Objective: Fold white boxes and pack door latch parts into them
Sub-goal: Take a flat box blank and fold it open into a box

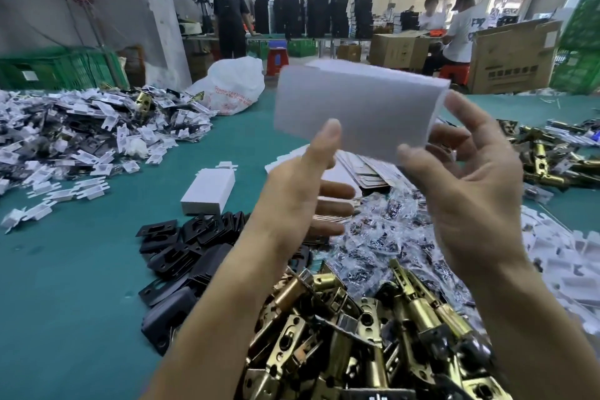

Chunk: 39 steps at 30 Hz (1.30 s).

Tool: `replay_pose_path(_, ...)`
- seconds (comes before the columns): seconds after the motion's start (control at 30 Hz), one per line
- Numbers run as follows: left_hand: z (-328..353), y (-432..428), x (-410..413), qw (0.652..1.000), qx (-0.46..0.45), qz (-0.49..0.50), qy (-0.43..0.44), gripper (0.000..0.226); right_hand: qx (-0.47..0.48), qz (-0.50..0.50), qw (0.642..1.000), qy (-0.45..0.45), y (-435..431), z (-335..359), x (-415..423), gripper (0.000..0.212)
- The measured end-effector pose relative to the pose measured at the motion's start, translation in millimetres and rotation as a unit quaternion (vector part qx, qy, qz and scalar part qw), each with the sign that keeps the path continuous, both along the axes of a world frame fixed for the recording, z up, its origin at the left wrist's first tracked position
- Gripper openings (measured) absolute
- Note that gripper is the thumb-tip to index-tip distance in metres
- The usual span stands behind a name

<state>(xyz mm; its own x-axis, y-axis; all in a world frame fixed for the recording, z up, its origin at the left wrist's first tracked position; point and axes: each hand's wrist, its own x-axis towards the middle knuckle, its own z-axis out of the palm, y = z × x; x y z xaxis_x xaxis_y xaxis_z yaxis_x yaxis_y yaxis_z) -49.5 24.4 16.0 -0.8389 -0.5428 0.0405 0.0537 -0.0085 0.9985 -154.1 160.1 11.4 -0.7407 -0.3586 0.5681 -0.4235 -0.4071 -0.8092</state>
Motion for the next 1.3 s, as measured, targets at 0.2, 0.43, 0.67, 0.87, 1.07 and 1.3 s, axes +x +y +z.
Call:
replay_pose_path(0.2, -2, -10, 3, 0.961, 0.237, -0.095, 0.104, 0.099, 0.144, 0.068, 0.967, 0.200, -12, -8, 17, 0.043)
replay_pose_path(0.43, -12, -23, -4, 0.981, 0.063, 0.116, 0.142, 0.068, 0.434, -0.009, 0.865, 0.253, -9, -13, 11, 0.025)
replay_pose_path(0.67, -22, -36, -6, 0.952, -0.123, 0.217, 0.177, 0.062, 0.601, 0.128, 0.738, 0.278, -30, -17, 34, 0.040)
replay_pose_path(0.87, -18, -44, -3, 0.940, -0.106, 0.263, 0.188, 0.058, 0.555, 0.184, 0.702, 0.406, -59, 16, 55, 0.044)
replay_pose_path(1.07, -18, -47, -1, 0.957, -0.105, 0.220, 0.155, 0.041, 0.591, 0.102, 0.631, 0.492, -67, 0, 77, 0.024)
replay_pose_path(1.3, -13, -53, 6, 0.958, -0.054, 0.216, 0.180, 0.050, 0.532, 0.096, 0.608, 0.581, -53, 5, 59, 0.024)
